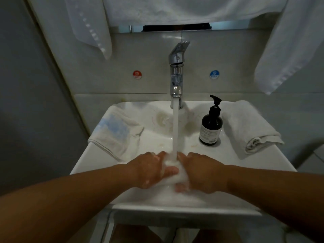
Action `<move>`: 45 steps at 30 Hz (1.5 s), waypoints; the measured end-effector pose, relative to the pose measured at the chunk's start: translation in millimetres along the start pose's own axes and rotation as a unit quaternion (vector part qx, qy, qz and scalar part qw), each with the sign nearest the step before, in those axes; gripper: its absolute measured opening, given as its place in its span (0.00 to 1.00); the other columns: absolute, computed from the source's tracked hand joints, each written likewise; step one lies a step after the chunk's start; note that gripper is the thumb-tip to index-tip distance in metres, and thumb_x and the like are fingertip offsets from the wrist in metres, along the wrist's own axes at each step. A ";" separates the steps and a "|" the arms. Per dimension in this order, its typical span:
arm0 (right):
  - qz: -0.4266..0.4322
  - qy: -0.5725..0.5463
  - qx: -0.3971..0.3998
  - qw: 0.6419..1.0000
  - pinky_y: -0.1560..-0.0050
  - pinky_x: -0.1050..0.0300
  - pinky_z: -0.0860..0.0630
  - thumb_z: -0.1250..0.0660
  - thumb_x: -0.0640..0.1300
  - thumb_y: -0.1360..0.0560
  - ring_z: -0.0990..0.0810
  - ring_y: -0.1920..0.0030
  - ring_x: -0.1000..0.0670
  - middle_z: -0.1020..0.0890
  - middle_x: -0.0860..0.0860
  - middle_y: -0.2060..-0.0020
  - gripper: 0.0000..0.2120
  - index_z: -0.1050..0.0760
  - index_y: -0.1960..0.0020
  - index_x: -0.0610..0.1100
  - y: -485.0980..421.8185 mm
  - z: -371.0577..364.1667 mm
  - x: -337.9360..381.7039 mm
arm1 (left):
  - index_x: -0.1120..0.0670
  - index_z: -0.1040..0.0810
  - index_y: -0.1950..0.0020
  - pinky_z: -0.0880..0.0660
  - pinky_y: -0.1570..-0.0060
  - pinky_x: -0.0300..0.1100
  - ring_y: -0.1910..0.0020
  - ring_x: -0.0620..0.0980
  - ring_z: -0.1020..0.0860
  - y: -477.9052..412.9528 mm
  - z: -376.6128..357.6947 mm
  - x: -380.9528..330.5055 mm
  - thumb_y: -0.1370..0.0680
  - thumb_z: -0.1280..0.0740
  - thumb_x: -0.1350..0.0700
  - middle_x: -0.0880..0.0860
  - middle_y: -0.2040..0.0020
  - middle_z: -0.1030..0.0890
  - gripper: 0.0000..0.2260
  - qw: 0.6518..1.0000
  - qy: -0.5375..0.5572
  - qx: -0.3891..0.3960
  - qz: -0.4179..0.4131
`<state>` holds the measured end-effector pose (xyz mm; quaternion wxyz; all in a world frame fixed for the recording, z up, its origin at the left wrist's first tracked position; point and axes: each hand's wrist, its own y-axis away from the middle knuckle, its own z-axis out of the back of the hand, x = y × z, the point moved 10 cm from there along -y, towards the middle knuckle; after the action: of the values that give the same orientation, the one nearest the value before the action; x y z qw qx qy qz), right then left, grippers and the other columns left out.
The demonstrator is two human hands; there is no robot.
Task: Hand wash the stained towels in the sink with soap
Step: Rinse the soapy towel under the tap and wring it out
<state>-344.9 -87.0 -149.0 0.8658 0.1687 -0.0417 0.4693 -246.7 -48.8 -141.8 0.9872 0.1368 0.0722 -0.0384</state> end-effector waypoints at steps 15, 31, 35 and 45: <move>-0.041 0.015 -0.034 0.998 0.36 0.50 0.26 0.47 0.85 0.36 0.25 0.36 0.47 0.28 0.50 0.33 0.50 0.44 0.21 0.60 4.5 23.7 -18.7 | 0.49 0.24 0.34 0.27 0.38 0.47 0.40 0.51 0.22 -6.9 10.7 22.0 0.20 0.47 0.30 0.51 0.39 0.20 0.28 0.993 0.079 -0.077 0.032; 0.003 -0.086 -0.049 0.995 0.46 0.52 0.19 0.33 0.80 0.40 0.18 0.51 0.55 0.17 0.56 0.50 0.38 0.25 0.39 0.57 -5.7 16.7 -7.0 | 0.51 0.23 0.33 0.28 0.45 0.39 0.45 0.51 0.21 -4.4 6.2 -4.5 0.17 0.41 0.38 0.52 0.40 0.20 0.21 1.000 -0.004 0.015 -0.023; 0.025 -0.197 0.016 0.980 0.51 0.58 0.18 0.22 0.63 0.33 0.20 0.48 0.54 0.22 0.59 0.42 0.30 0.32 0.36 0.63 2.7 20.9 -10.6 | 0.49 0.18 0.44 0.22 0.44 0.47 0.51 0.49 0.20 1.4 4.0 16.0 0.25 0.38 0.28 0.50 0.49 0.17 0.27 0.988 0.151 0.013 0.028; 0.035 -0.201 -0.041 0.978 0.53 0.57 0.17 0.30 0.49 0.21 0.16 0.57 0.56 0.19 0.62 0.51 0.17 0.23 0.32 0.58 13.0 49.8 -21.4 | 0.39 0.31 0.28 0.25 0.38 0.48 0.42 0.47 0.22 7.1 9.4 19.8 0.24 0.34 0.32 0.45 0.37 0.21 0.27 0.985 0.168 -0.022 0.019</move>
<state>-363.3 -114.0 -103.8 0.8290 0.2224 -0.2397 0.4537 -225.2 -45.7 -134.0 0.9644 0.1209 0.2352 0.0057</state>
